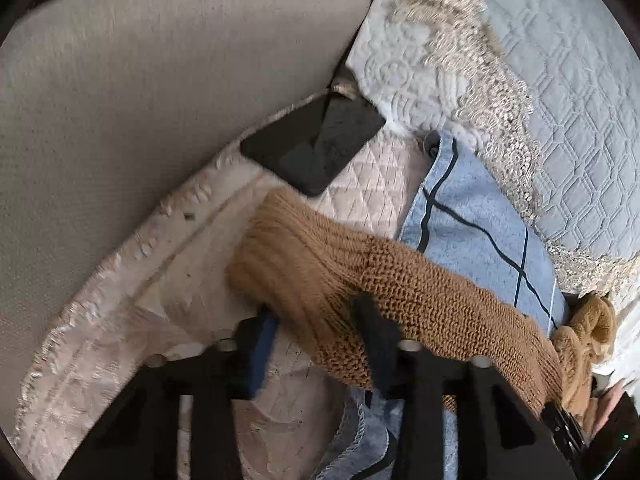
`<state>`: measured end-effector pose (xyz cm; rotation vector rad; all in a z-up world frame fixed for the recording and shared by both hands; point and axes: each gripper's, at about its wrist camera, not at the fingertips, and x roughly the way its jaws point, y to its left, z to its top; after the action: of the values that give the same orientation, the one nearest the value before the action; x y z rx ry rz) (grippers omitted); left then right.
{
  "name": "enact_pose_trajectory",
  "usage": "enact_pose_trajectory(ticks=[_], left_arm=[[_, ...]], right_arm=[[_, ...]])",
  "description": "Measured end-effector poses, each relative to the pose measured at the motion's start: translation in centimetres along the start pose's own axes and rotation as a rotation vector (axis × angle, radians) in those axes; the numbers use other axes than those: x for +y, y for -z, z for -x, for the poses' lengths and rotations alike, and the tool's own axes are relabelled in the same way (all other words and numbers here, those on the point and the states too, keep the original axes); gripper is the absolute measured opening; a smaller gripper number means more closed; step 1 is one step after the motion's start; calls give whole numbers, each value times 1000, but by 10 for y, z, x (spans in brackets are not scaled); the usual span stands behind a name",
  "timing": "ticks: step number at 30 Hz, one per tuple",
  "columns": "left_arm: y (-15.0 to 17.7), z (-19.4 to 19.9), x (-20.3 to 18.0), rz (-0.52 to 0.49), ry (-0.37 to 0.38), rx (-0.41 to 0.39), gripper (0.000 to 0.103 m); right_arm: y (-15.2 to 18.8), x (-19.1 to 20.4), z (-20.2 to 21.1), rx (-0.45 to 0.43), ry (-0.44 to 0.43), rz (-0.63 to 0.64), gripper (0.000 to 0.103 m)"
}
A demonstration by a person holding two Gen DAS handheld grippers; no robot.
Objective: Fold large clothes
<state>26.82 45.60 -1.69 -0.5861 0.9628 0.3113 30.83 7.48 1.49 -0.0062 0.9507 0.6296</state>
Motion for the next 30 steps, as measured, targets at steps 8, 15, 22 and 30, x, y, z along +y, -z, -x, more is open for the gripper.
enact_pose_trajectory(ticks=[8, 15, 22, 30], left_arm=[[12, 24, 10, -72, -11, -81, 17], [27, 28, 20, -116, -16, -51, 17], [40, 32, 25, -172, -69, -62, 17], [37, 48, 44, -169, -38, -108, 18]], right_arm=[[27, 4, 12, -4, -100, 37, 15], [28, 8, 17, 14, -96, 99, 52], [-24, -18, 25, -106, 23, 88, 58], [-22, -25, -40, 166, -25, 288, 58]])
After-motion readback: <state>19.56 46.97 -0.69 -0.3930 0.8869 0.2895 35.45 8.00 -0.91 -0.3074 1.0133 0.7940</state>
